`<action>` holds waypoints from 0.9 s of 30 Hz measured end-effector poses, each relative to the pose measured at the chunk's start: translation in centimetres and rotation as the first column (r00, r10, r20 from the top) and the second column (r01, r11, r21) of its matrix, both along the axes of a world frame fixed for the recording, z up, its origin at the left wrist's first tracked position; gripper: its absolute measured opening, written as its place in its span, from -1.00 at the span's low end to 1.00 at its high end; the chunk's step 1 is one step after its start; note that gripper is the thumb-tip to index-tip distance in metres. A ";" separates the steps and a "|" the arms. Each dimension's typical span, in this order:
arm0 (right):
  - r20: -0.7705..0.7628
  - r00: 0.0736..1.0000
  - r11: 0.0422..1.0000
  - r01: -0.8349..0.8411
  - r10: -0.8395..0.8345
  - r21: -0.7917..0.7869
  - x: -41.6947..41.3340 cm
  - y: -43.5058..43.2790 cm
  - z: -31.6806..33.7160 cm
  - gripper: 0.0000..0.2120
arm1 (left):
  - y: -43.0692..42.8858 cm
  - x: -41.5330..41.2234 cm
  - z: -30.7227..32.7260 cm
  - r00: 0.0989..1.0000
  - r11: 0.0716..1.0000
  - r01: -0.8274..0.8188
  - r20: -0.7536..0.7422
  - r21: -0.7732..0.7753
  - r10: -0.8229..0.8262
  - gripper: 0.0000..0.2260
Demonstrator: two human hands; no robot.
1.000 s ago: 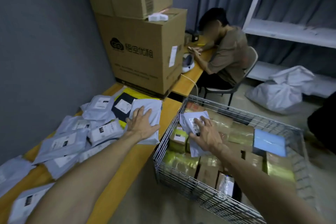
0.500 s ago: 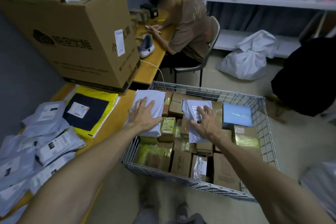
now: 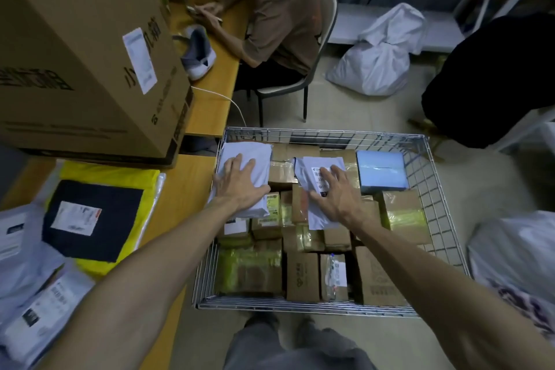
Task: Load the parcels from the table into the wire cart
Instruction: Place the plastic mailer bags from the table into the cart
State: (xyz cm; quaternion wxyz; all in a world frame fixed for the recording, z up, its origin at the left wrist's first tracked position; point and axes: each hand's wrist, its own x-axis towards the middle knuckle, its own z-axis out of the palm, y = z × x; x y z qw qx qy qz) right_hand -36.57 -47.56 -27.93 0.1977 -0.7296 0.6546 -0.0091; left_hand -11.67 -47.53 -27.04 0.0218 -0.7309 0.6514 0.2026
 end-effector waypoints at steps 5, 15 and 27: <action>0.007 0.999 0.998 0.031 -0.031 0.050 1.3 -2.0 -2.3 -0.31 | -4.1 0.3 -1.8 0.998 0.997 0.051 0.026 0.061 -0.053 -0.24; -0.044 0.999 0.996 -0.003 0.007 0.089 0.2 -9.3 -9.9 -0.34 | -10.2 -1.1 -9.2 0.999 0.992 0.020 0.026 0.128 -0.024 -0.23; 0.023 1.000 0.981 0.009 -0.014 0.195 2.7 -13.7 -20.9 -0.32 | -14.2 -0.5 -20.9 0.998 0.984 -0.058 0.011 0.170 0.057 -0.22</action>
